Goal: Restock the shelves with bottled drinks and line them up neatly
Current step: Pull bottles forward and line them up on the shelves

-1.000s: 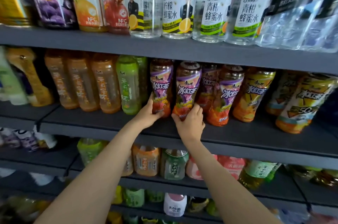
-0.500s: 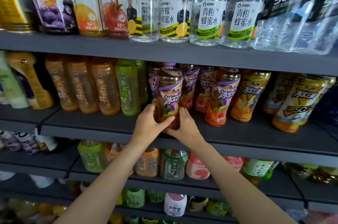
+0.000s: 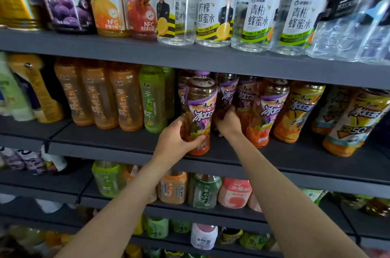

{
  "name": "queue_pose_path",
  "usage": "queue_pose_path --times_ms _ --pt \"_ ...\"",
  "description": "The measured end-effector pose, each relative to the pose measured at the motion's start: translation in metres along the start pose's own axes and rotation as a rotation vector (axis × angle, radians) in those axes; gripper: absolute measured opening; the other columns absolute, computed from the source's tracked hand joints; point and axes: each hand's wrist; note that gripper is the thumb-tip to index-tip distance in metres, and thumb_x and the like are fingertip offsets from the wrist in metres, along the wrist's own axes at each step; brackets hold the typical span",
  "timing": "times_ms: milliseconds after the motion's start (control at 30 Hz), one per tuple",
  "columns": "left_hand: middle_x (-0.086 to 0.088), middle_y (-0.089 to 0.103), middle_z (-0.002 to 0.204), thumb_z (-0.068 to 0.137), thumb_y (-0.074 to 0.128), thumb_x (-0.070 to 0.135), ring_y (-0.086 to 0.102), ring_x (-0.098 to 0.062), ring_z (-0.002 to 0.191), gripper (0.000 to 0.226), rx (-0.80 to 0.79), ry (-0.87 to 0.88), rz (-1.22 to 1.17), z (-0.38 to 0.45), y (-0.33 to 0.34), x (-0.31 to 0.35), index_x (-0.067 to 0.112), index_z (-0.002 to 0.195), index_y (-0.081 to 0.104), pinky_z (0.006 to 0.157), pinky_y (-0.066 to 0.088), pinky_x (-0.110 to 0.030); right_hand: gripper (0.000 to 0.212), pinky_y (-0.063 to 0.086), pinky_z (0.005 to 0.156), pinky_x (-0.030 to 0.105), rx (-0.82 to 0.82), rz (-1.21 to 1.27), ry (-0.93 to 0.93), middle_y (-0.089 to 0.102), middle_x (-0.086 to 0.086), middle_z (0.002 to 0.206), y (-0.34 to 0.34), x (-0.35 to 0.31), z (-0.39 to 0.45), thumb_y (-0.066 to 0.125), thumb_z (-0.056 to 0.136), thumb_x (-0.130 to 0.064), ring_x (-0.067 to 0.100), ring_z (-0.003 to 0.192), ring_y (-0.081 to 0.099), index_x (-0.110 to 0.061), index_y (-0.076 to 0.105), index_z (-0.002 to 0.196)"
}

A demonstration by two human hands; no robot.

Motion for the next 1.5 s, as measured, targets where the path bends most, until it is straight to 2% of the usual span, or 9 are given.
queue_pose_path --times_ms 133,233,500,700,833,933,1100,1267,1500 --pt "0.017 0.056 0.102 0.075 0.074 0.036 0.053 0.002 0.096 0.05 0.004 0.009 -0.016 -0.001 0.0 -0.001 0.022 0.118 0.052 0.075 0.04 -0.004 0.049 0.048 0.083 0.045 0.18 -0.101 0.013 0.051 0.022 0.126 0.014 -0.003 -0.005 0.059 0.088 -0.017 0.041 0.108 0.056 0.001 0.033 0.125" --pt "0.015 0.058 0.104 0.075 0.074 0.035 0.055 -0.001 0.097 0.05 0.012 0.021 -0.019 0.0 0.002 -0.003 0.02 0.118 0.053 0.08 0.043 -0.012 0.056 0.046 0.076 0.044 0.296 -0.161 0.027 0.038 0.018 0.134 0.026 -0.005 -0.015 0.057 0.09 -0.027 0.044 0.106 0.055 0.001 0.03 0.13" --pt "0.007 0.063 0.11 0.075 0.073 0.039 0.058 -0.008 0.101 0.05 0.014 0.031 0.023 0.001 0.0 -0.002 0.019 0.117 0.054 0.083 0.046 -0.019 0.053 0.046 0.072 0.043 0.339 -0.127 0.062 0.035 0.018 0.133 0.028 -0.011 -0.016 0.056 0.09 -0.029 0.045 0.101 0.057 0.0 0.031 0.127" --pt "0.005 0.062 0.118 0.077 0.072 0.036 0.057 -0.01 0.107 0.055 -0.058 0.022 0.024 0.002 -0.003 0.004 0.018 0.124 0.051 0.088 0.046 -0.021 0.05 0.042 0.089 0.031 0.251 0.106 -0.021 0.049 0.015 0.129 0.008 0.016 -0.039 0.064 0.085 -0.012 0.028 0.109 0.054 -0.003 0.041 0.129" --pt "0.002 0.063 0.117 0.077 0.071 0.04 0.058 -0.014 0.108 0.054 -0.095 0.021 0.069 0.009 0.007 0.009 0.016 0.122 0.053 0.091 0.049 -0.032 0.045 0.049 0.091 0.035 -0.081 0.164 -0.19 0.06 0.004 0.105 -0.002 0.033 -0.062 0.057 0.08 0.006 0.021 0.099 0.06 -0.004 0.048 0.123" --pt "-0.001 0.061 0.118 0.078 0.069 0.042 0.057 -0.017 0.109 0.055 -0.113 0.012 0.134 0.019 0.022 0.015 0.014 0.122 0.052 0.091 0.048 -0.033 0.06 0.045 0.094 0.033 -0.199 0.118 -0.22 0.055 0.003 0.115 -0.005 0.033 -0.067 0.066 0.076 0.0 0.02 0.11 0.054 -0.009 0.039 0.129" --pt "-0.004 0.058 0.123 0.082 0.067 0.035 0.054 -0.018 0.114 0.055 -0.051 0.051 0.112 0.024 0.038 0.016 0.01 0.127 0.049 0.094 0.045 -0.027 0.061 0.034 0.081 0.018 0.081 0.063 -0.14 0.05 0.013 0.117 0.0 0.026 -0.061 0.075 0.075 -0.016 0.026 0.112 0.049 -0.001 0.045 0.126" --pt "-0.009 0.05 0.117 0.079 0.071 0.021 0.049 -0.024 0.113 0.05 0.327 0.047 0.047 0.003 0.03 -0.01 0.006 0.122 0.048 0.092 0.04 -0.024 0.07 0.036 0.086 0.022 0.207 0.011 -0.091 0.048 0.011 0.125 0.011 0.021 -0.06 0.074 0.076 -0.031 0.026 0.117 0.048 -0.002 0.042 0.131" --pt "-0.012 0.048 0.132 0.077 0.072 0.037 0.041 -0.028 0.126 0.075 0.134 -0.211 0.107 0.028 0.036 -0.024 0.006 0.135 0.036 0.103 0.037 -0.04 0.072 0.043 0.088 0.035 0.222 -0.065 -0.014 0.045 0.006 0.13 0.015 0.014 -0.057 0.07 0.078 -0.041 0.025 0.12 0.047 -0.008 0.038 0.134"
Point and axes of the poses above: each hand's wrist, its own z-axis towards the middle knuckle, its own y-axis out of the palm, x = y × z
